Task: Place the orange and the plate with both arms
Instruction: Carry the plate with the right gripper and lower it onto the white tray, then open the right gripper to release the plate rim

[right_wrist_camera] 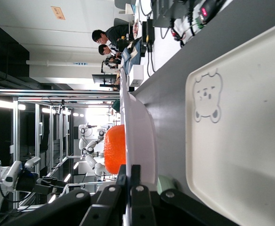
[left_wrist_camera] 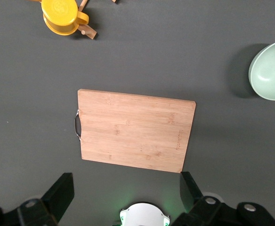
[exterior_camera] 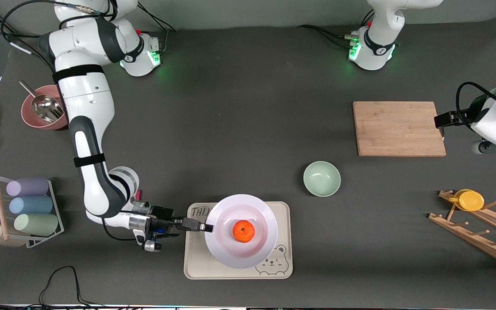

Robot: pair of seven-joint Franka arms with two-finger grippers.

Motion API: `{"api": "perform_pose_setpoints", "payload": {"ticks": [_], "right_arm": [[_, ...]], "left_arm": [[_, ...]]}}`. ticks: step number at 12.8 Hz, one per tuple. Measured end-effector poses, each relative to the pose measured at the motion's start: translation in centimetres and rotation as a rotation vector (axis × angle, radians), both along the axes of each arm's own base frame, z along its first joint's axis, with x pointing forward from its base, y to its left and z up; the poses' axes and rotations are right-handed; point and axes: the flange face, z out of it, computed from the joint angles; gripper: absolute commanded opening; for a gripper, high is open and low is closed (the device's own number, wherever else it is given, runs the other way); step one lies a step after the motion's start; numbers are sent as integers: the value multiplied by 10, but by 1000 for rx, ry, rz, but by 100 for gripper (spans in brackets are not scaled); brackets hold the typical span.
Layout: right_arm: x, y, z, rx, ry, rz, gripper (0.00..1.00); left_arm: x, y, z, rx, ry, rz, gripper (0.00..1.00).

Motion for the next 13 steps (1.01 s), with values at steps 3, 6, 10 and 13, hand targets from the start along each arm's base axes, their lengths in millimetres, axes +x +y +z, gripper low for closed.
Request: {"api": "perform_pose_setpoints", "payload": {"ticks": [3, 6, 10, 13], "right_arm": [[-2, -6, -34, -42, 31, -35, 0], [-2, -11, -55, -82, 42, -69, 0], [-10, -12, -86, -112, 31, -60, 0], [-11, -11, -92, -113, 33, -58, 49]], "left_arm": [[0, 0, 0, 0, 0, 0, 100], [0, 0, 0, 0, 0, 1, 100], [0, 0, 0, 1, 0, 1, 100], [0, -1, 0, 1, 0, 1, 100]]}}
